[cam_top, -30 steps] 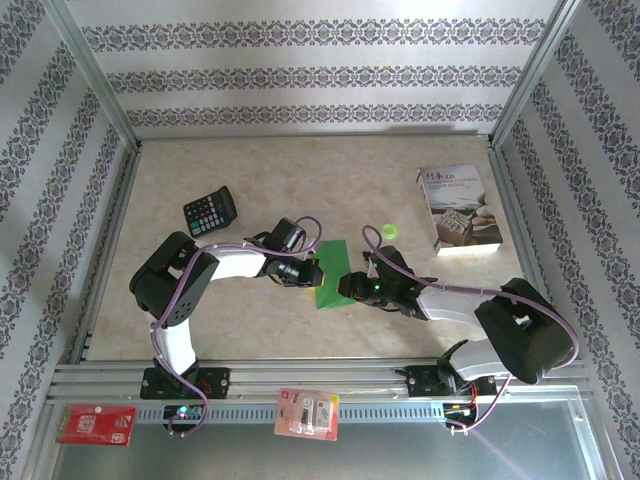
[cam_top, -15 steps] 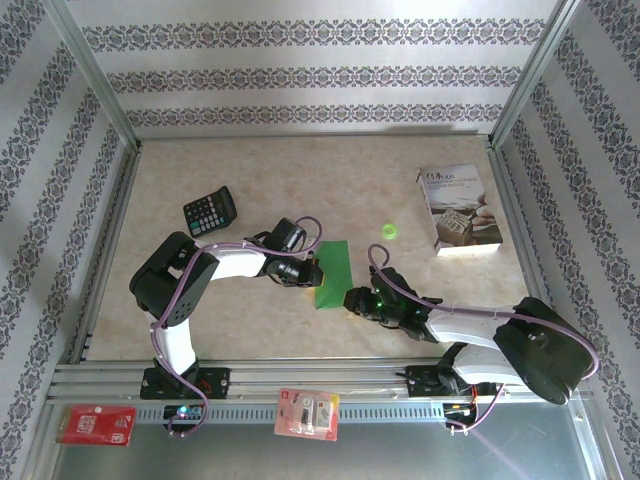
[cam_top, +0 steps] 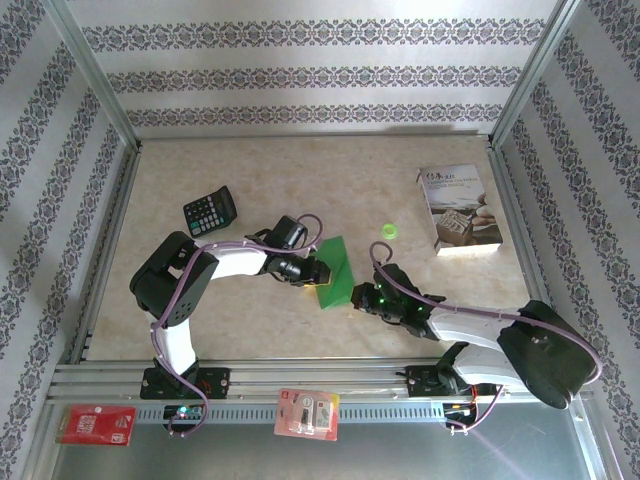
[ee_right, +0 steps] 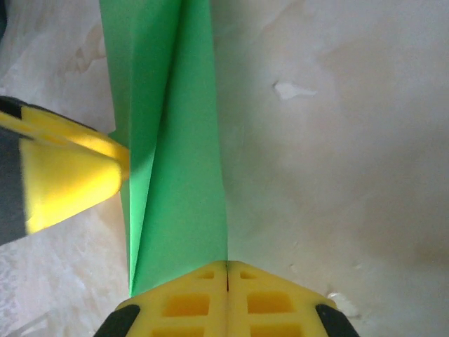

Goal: Fold a paper plane with a square sheet of paper (pick it up from the middle)
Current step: Turn over the paper at the center of the table.

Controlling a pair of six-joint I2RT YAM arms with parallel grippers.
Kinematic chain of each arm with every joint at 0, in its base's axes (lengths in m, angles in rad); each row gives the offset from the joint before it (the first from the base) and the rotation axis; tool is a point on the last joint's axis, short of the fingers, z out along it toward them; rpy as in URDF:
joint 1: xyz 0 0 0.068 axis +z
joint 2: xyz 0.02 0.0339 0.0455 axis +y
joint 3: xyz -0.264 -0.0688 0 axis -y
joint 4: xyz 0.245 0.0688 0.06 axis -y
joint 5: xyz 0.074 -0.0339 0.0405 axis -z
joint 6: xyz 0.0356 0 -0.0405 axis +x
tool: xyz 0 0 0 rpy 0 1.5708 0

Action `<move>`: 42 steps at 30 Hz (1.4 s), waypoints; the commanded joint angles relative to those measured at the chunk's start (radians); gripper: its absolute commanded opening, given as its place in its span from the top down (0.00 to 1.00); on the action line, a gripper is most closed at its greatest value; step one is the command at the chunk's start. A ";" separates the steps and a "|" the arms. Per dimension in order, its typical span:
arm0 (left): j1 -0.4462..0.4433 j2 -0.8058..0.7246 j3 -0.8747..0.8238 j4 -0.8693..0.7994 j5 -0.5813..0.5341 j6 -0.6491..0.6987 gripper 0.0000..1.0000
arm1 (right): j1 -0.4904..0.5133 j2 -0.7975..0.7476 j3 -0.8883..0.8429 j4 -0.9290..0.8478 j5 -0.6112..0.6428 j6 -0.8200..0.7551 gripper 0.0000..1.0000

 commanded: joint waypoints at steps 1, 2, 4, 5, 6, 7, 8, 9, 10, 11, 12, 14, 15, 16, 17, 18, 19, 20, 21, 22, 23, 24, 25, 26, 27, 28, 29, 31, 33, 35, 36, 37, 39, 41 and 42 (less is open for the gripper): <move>0.023 -0.072 0.031 0.032 0.065 -0.065 0.59 | -0.073 -0.051 0.057 -0.151 -0.071 -0.152 1.00; 0.038 -0.099 0.026 0.052 0.084 -0.086 0.56 | -0.102 -0.067 0.112 -0.223 -0.092 -0.203 1.00; 0.071 -0.155 0.004 0.090 0.109 -0.123 0.50 | -0.139 -0.092 0.191 -0.387 -0.099 -0.310 1.00; 0.094 -0.187 -0.014 0.105 0.112 -0.138 0.45 | -0.144 -0.102 0.243 -0.482 -0.077 -0.372 1.00; 0.118 -0.218 -0.030 0.109 0.113 -0.147 0.42 | -0.142 -0.107 0.300 -0.576 -0.047 -0.432 1.00; 0.139 -0.243 -0.044 0.107 0.112 -0.151 0.41 | -0.136 -0.106 0.346 -0.646 -0.014 -0.478 1.00; 0.162 -0.269 -0.060 0.102 0.110 -0.150 0.40 | -0.121 -0.100 0.398 -0.721 0.022 -0.528 1.00; 0.185 -0.294 -0.074 0.092 0.106 -0.149 0.40 | -0.099 -0.085 0.456 -0.791 0.062 -0.570 1.00; 0.205 -0.311 -0.086 0.080 0.102 -0.146 0.39 | -0.073 -0.069 0.499 -0.842 0.104 -0.600 1.00; 0.225 -0.331 -0.100 0.068 0.097 -0.140 0.39 | -0.035 -0.045 0.559 -0.907 0.154 -0.638 1.00; 0.244 -0.349 -0.113 0.055 0.087 -0.134 0.39 | 0.008 -0.008 0.607 -0.959 0.202 -0.669 1.00; 0.272 -0.377 -0.138 0.031 0.065 -0.127 0.39 | 0.083 0.071 0.692 -1.027 0.261 -0.702 1.00; 0.287 -0.387 -0.150 0.017 0.051 -0.123 0.39 | 0.120 0.117 0.727 -1.048 0.272 -0.709 1.00; 0.297 -0.393 -0.156 0.002 0.034 -0.125 0.40 | 0.147 0.155 0.748 -1.054 0.271 -0.711 1.00; 0.305 -0.395 -0.160 -0.019 0.018 -0.123 0.43 | 0.180 0.196 0.766 -1.049 0.261 -0.710 1.00; 0.307 -0.394 -0.158 -0.043 0.004 -0.121 0.44 | 0.209 0.237 0.777 -1.036 0.248 -0.703 1.00; 0.307 -0.391 -0.160 -0.059 -0.006 -0.118 0.45 | 0.231 0.263 0.780 -1.016 0.230 -0.700 1.00; 0.306 -0.391 -0.168 -0.064 -0.011 -0.122 0.46 | 0.256 0.288 0.779 -0.985 0.200 -0.697 1.00; 0.306 -0.392 -0.176 -0.062 -0.015 -0.129 0.46 | 0.275 0.311 0.774 -0.952 0.170 -0.693 1.00; 0.306 -0.391 -0.182 -0.060 -0.016 -0.133 0.46 | 0.289 0.327 0.769 -0.922 0.144 -0.685 1.00; 0.306 -0.388 -0.185 -0.055 -0.013 -0.137 0.46 | 0.299 0.340 0.761 -0.887 0.113 -0.676 1.00; 0.306 -0.382 -0.186 -0.054 -0.006 -0.140 0.46 | 0.306 0.350 0.744 -0.850 0.082 -0.668 1.00; 0.306 -0.374 -0.183 -0.054 0.003 -0.142 0.47 | 0.308 0.352 0.728 -0.811 0.059 -0.658 1.00; 0.306 -0.366 -0.180 -0.050 0.011 -0.145 0.48 | 0.308 0.353 0.712 -0.785 0.044 -0.648 1.00; 0.306 -0.357 -0.177 -0.045 0.022 -0.152 0.50 | 0.307 0.352 0.693 -0.748 0.030 -0.638 1.00; 0.305 -0.348 -0.175 -0.033 0.032 -0.160 0.53 | 0.307 0.349 0.674 -0.713 0.015 -0.628 1.00; 0.301 -0.340 -0.174 -0.019 0.044 -0.167 0.55 | 0.307 0.347 0.658 -0.682 0.005 -0.621 0.99; 0.296 -0.315 -0.161 -0.003 0.068 -0.178 0.60 | 0.304 0.346 0.635 -0.638 -0.008 -0.603 0.97; 0.283 -0.290 -0.144 0.001 0.083 -0.176 0.63 | 0.299 0.355 0.628 -0.621 -0.017 -0.595 0.96; 0.264 -0.252 -0.115 -0.008 0.106 -0.169 0.64 | 0.298 0.365 0.626 -0.607 -0.024 -0.589 0.95; 0.256 -0.231 -0.097 -0.011 0.120 -0.166 0.65 | 0.298 0.369 0.625 -0.602 -0.026 -0.584 0.95; 0.245 -0.211 -0.078 -0.020 0.133 -0.163 0.66 | 0.298 0.372 0.625 -0.597 -0.027 -0.579 0.95; 0.226 -0.182 -0.041 -0.054 0.138 -0.143 0.67 | 0.298 0.372 0.623 -0.592 -0.025 -0.567 0.95; 0.208 -0.154 -0.008 -0.102 0.118 -0.114 0.67 | 0.297 0.373 0.620 -0.587 -0.022 -0.559 0.94; 0.202 -0.137 0.000 -0.110 0.113 -0.110 0.67 | 0.297 0.374 0.620 -0.585 -0.021 -0.555 0.94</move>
